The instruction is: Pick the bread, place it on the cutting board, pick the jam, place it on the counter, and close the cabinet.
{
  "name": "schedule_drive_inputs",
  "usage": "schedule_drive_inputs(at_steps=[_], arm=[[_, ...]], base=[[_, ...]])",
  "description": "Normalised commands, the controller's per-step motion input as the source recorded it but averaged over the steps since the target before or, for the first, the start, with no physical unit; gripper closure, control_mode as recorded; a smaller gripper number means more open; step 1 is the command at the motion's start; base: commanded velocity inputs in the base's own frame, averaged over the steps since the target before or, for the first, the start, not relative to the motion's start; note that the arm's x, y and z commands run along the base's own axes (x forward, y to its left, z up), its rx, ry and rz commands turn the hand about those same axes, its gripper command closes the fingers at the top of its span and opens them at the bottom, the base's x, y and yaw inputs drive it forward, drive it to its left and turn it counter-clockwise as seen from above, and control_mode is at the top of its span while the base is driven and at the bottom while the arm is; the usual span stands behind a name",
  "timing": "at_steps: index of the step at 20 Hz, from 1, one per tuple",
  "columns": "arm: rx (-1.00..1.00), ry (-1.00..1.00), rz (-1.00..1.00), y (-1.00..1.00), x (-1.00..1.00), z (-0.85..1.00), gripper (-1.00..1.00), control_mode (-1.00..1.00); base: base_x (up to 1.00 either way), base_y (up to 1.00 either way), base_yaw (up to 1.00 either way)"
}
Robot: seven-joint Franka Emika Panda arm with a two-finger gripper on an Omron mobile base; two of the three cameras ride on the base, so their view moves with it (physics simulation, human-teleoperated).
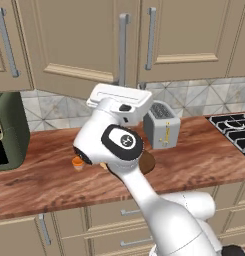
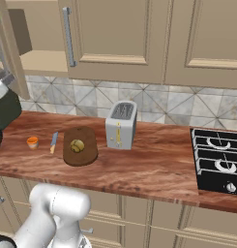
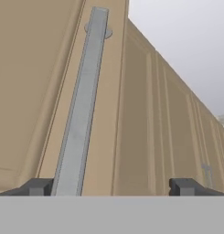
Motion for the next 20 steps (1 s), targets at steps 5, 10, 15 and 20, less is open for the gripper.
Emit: schedule_drive_inputs(at_steps=[5,10,15,20], arm=[[0.01,0.0,0.06,-0.31,0.39,0.0,-1.0,-1.0],[0.0,0.0,0.07,-0.29,0.42,0.0,-1.0,-1.0],[0.0,0.0,0.07,-0.24,0.44,0.0,-1.0,-1.0],[0.0,0.0,0.07,-0.2,0.43,0.0,-1.0,-1.0]], base=[[0.0,0.0,0.0],[0.0,0.0,0.0],[0.0,0.0,0.0],[0.0,0.0,0.0]])
